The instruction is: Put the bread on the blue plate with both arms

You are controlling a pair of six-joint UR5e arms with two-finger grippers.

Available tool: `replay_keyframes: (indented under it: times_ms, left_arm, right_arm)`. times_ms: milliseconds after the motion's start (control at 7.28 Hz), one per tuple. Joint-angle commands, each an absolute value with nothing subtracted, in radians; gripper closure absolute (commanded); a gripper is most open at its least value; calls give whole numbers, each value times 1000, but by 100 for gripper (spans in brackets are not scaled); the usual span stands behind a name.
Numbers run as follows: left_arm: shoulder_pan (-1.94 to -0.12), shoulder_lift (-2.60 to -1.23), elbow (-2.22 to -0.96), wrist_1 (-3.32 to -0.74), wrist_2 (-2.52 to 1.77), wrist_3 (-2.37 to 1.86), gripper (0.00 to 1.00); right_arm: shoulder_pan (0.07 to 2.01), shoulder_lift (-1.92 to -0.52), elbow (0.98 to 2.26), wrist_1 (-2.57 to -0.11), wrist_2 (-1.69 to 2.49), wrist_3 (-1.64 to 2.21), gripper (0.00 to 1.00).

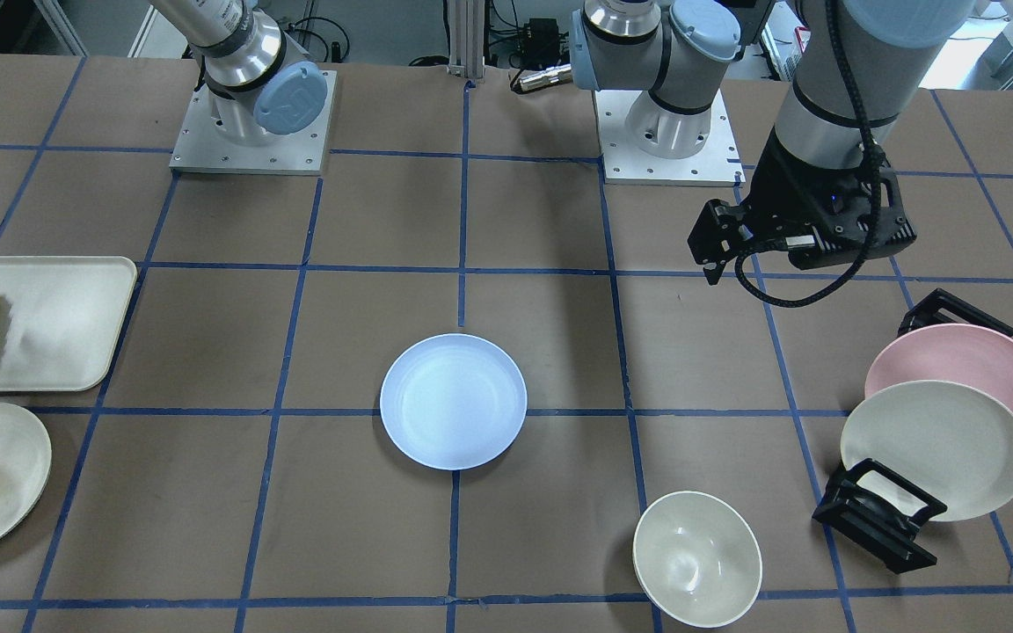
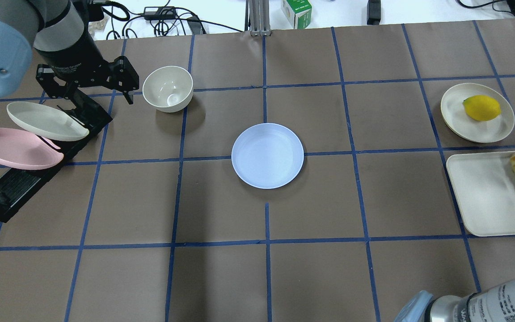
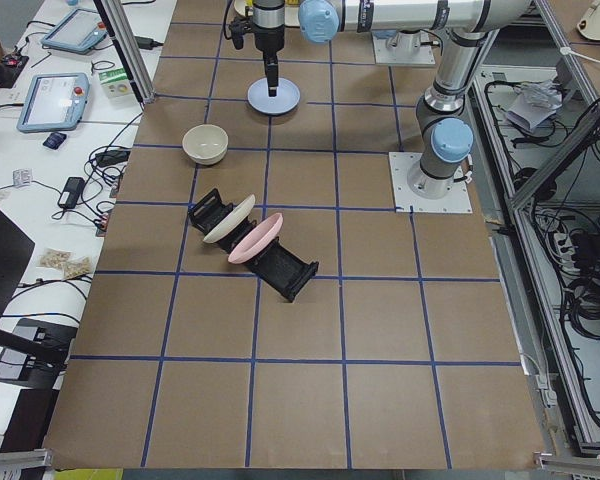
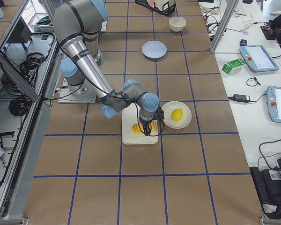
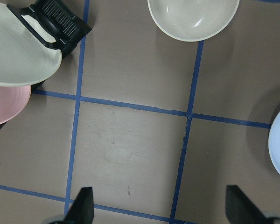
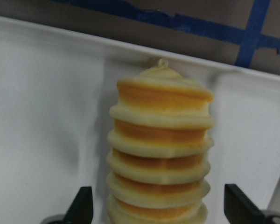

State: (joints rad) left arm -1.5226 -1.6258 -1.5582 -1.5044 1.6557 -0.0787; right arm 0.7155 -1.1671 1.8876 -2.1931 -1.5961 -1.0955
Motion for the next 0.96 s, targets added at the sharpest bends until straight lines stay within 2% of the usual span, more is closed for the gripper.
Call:
replay_keyframes:
  times_ms: [0,137,275,550,824]
  left_arm:
    - [-1494,-1624,-1562,-1505,1640,-49,0]
    - [-1488,-1623,-1562,-1505,1641,-38,0]
    - [-1491,-1623,-1563,-1505,1640,-38,0]
    - [-1496,-1621,-1563,-1505,1640,-38,0]
    - [-1497,-1615,-1554,-1502,1635,-38,0]
  right_arm:
    - [715,-1146,1888,-2209,-1597,-1092,37]
    - [716,-1146,1888,-2201,-1592,-1075,82]
    - [727,-1153,1888,-2198,-1592,-1028,100]
    - [776,-1223,1888,-2175,-1611,-911,100]
    - [942,-1407,1888,-1997,-1589,-800,100]
